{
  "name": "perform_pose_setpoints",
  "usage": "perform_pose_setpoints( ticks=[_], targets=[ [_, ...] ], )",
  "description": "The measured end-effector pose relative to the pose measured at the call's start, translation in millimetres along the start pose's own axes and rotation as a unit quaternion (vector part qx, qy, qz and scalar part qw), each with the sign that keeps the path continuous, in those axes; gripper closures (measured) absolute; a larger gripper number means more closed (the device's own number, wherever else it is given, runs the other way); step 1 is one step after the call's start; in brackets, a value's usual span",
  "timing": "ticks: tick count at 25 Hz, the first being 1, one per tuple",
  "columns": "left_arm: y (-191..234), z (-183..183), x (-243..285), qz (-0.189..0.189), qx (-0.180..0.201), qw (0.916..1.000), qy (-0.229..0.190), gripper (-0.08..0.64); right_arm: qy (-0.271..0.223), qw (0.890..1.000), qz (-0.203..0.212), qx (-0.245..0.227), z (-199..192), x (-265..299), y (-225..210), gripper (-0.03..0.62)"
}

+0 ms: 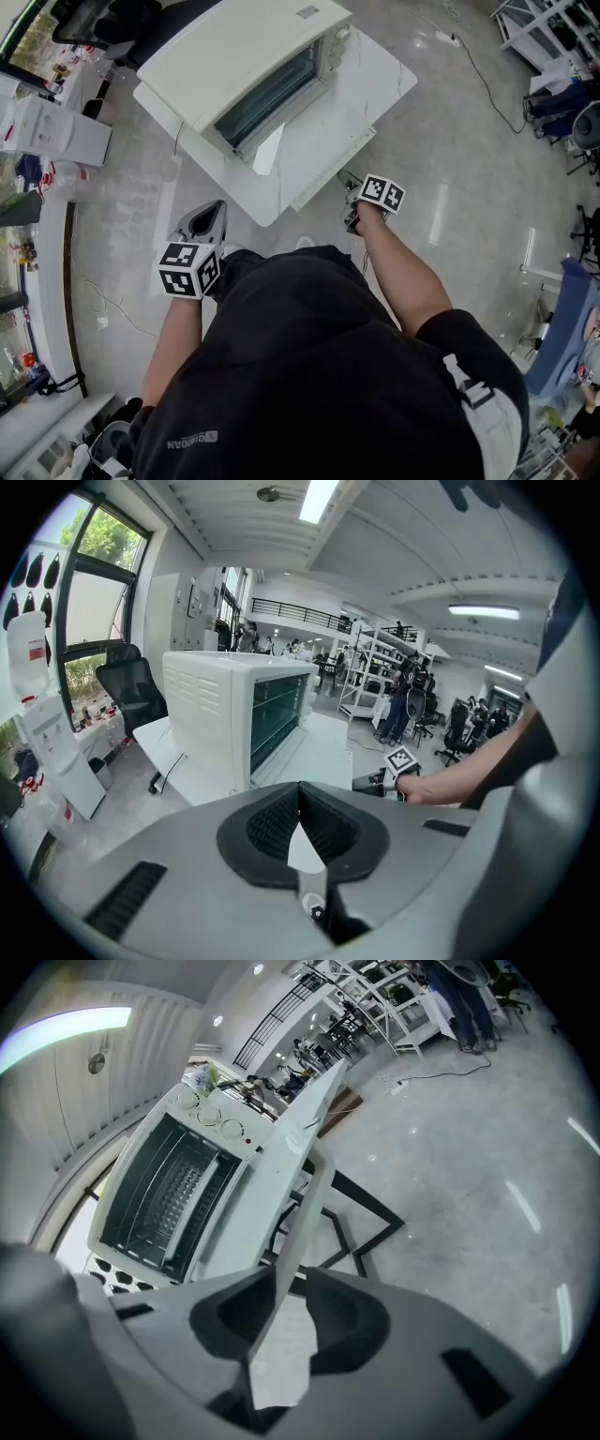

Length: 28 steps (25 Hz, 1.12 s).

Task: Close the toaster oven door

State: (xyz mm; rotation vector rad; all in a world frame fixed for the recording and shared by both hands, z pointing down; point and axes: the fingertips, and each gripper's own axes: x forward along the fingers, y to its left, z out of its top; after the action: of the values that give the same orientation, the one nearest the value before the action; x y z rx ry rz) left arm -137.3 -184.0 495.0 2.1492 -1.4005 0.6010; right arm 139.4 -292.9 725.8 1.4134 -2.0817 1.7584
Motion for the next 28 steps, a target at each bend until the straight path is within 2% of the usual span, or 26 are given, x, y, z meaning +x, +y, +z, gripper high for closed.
perform_pose_setpoints(
  ticks=[11,17,28],
  targets=[
    [-4.4,-1.9,0.0,-0.002,0.005,1.0,0.003,0.557,0.006,1.0,0.017,0.005,-2.2,7.2,-2.9,0.488],
    [-3.3,-5.8,1.2,-0.002,-0.001,1.0,0.005,0.557,-0.015,0.998,0.056,0.018,5.0,1.4,13.8,0.488],
    [-7.9,0.7,6.1,-0.01,-0.002,0.9999,-0.002,0.557,-0.025,0.994,0.104,0.009,16.5,-16.8,51.9,0.485]
  ],
)
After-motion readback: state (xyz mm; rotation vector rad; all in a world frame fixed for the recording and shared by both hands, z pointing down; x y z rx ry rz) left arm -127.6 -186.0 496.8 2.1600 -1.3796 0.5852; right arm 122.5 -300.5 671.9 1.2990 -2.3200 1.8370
